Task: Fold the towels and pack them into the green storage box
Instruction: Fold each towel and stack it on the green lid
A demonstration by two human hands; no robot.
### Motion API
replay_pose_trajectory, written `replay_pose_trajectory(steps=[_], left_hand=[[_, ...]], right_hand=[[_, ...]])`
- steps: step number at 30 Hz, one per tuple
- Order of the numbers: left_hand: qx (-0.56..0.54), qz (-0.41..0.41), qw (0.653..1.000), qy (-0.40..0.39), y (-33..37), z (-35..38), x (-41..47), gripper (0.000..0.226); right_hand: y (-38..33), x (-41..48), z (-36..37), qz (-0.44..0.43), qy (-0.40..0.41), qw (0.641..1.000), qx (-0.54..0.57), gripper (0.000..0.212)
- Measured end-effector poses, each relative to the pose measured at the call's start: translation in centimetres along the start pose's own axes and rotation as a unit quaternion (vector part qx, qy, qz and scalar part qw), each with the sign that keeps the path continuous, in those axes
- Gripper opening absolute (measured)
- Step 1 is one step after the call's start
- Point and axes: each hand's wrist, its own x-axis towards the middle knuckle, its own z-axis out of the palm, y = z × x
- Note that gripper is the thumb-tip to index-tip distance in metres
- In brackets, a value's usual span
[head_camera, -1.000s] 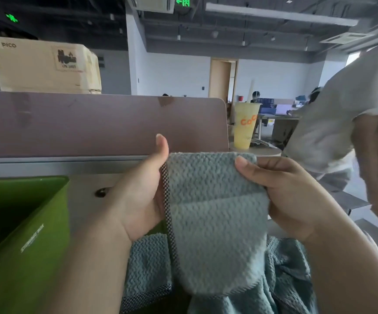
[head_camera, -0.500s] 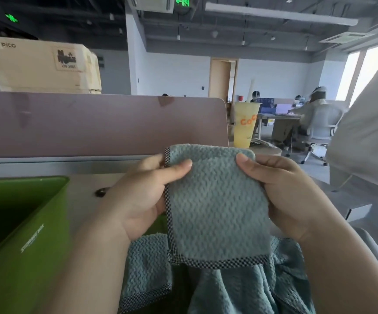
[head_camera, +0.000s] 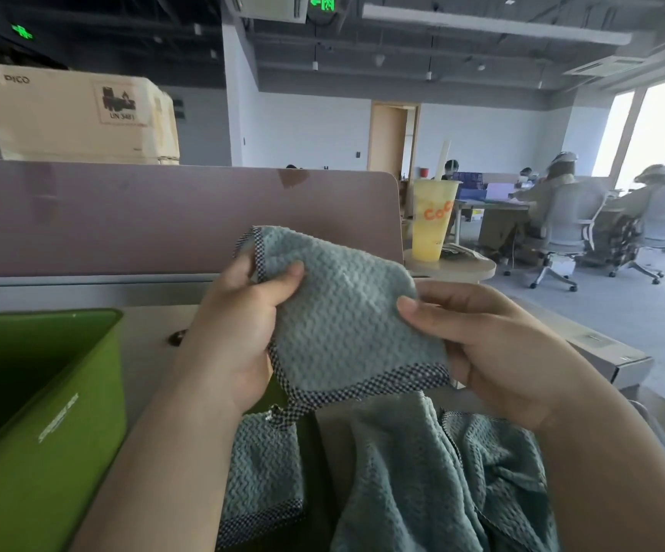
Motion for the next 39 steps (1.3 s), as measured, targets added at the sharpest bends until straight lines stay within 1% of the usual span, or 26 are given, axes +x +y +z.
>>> replay_pose_trajectory(steps=[2, 6, 10, 14, 17, 20, 23, 25, 28, 30, 33, 35, 36, 39], left_hand=[[-0.012, 0.004, 1.000, 0.024, 0.0, -0.2, 0.1, 0.022], [-0.017, 0.004, 0.999, 0.051, 0.0, -0.3, 0.2, 0.022], [-0.014, 0.011, 0.997, 0.080, 0.1, -0.4, 0.3, 0.018], [0.019, 0.023, 0.998, 0.061, 0.2, -0.4, 0.2, 0.020], [0.048, 0.047, 0.998, 0.014, 0.3, -0.2, -0.1, 0.022], [0.084, 0.072, 0.994, -0.018, 0.3, 0.1, -0.4, 0.023], [0.112, 0.097, 0.989, -0.032, 0.1, 0.2, -0.4, 0.029], [0.146, 0.114, 0.982, -0.027, 0.1, 0.1, -0.3, 0.042], [0.210, 0.134, 0.968, -0.019, 0.0, -0.2, -0.3, 0.063], [0.231, 0.146, 0.962, -0.011, 0.1, 0.0, -0.4, 0.075], [0.250, 0.160, 0.955, 0.007, 0.0, 0.1, -0.5, 0.082], [0.270, 0.174, 0.947, 0.006, -0.2, 0.1, -0.6, 0.078], [0.286, 0.181, 0.941, 0.003, -0.2, 0.1, -0.7, 0.072], [0.330, 0.193, 0.924, -0.003, -0.2, 0.3, -0.9, 0.042]], right_hand=[[0.2, 0.1, 0.0, -0.012, 0.007, 1.000, 0.011, 0.020], [0.4, 0.4, 0.1, -0.037, 0.013, 0.999, -0.005, 0.028], [0.3, 0.3, -0.1, -0.034, -0.010, 0.998, -0.059, 0.046], [0.2, 0.1, -0.5, -0.056, 0.022, 0.994, -0.095, 0.060], [0.3, 0.3, -0.1, -0.075, 0.026, 0.996, -0.042, 0.065], [0.4, 0.7, 0.3, -0.082, 0.029, 0.996, 0.035, 0.057], [0.5, 0.8, 0.6, -0.076, 0.048, 0.993, 0.073, 0.045], [0.5, 1.0, 0.6, -0.086, 0.082, 0.991, 0.066, 0.038], [0.6, 1.1, 0.4, -0.124, 0.128, 0.983, 0.044, 0.027], [0.5, 0.9, 0.2, -0.134, 0.138, 0.981, 0.029, 0.028], [0.3, 0.8, -0.3, -0.139, 0.132, 0.981, -0.012, 0.030], [0.2, 0.8, -0.7, -0.141, 0.128, 0.981, -0.037, 0.030], [0.2, 0.8, -0.9, -0.141, 0.124, 0.981, -0.039, 0.032], [0.1, 0.7, -1.3, -0.140, 0.126, 0.981, -0.052, 0.040]])
